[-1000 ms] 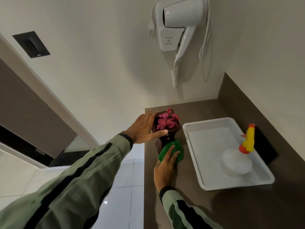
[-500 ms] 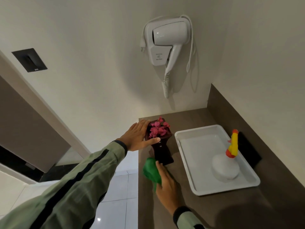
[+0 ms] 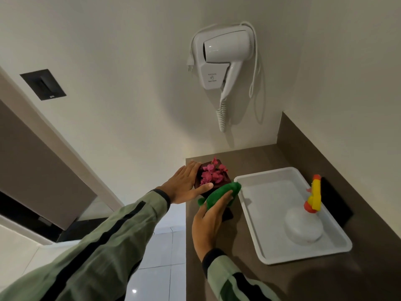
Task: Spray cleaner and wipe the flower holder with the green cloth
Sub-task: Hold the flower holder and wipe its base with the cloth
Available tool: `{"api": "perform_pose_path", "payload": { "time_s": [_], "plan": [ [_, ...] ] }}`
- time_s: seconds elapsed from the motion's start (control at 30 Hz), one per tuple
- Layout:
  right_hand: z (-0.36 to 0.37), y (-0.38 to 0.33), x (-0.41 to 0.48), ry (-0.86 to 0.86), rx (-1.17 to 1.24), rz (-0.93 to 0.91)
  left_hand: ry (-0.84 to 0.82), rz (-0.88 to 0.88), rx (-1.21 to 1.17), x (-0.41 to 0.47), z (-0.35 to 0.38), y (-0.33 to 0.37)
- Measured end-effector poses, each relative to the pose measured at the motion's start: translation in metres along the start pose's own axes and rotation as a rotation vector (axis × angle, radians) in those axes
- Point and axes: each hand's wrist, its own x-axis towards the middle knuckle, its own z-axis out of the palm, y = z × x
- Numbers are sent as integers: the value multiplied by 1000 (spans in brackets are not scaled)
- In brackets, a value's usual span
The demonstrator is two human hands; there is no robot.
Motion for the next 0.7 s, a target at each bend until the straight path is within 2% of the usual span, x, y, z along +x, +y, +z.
{"api": "perform_pose_path", "payload": {
  "time_s": [0.1, 0.27, 0.33, 0.4, 0.53, 0.6, 0.7],
  "plan": [
    [8, 11, -8, -59, -76, 12, -26, -13, -21, 1, 0, -1],
    [-6, 42, -15, -343, -343, -7, -28, -30, -6, 2, -2, -1],
    [-21, 54, -16, -421, -372, -5, -19, -28, 16, 2, -2, -1],
    [-37, 59, -17, -359, -289, 49, 2, -24, 21, 2, 0, -3],
    [-52, 59, 2, -17, -300, -54, -4, -31, 25, 1, 0, -2],
    [-46, 57, 17, -23, -371, -48, 15, -20, 25, -1, 0, -2],
    [-24, 52, 18, -167, -538, 45, 30, -10, 36, -1, 0, -1]
  ]
}}
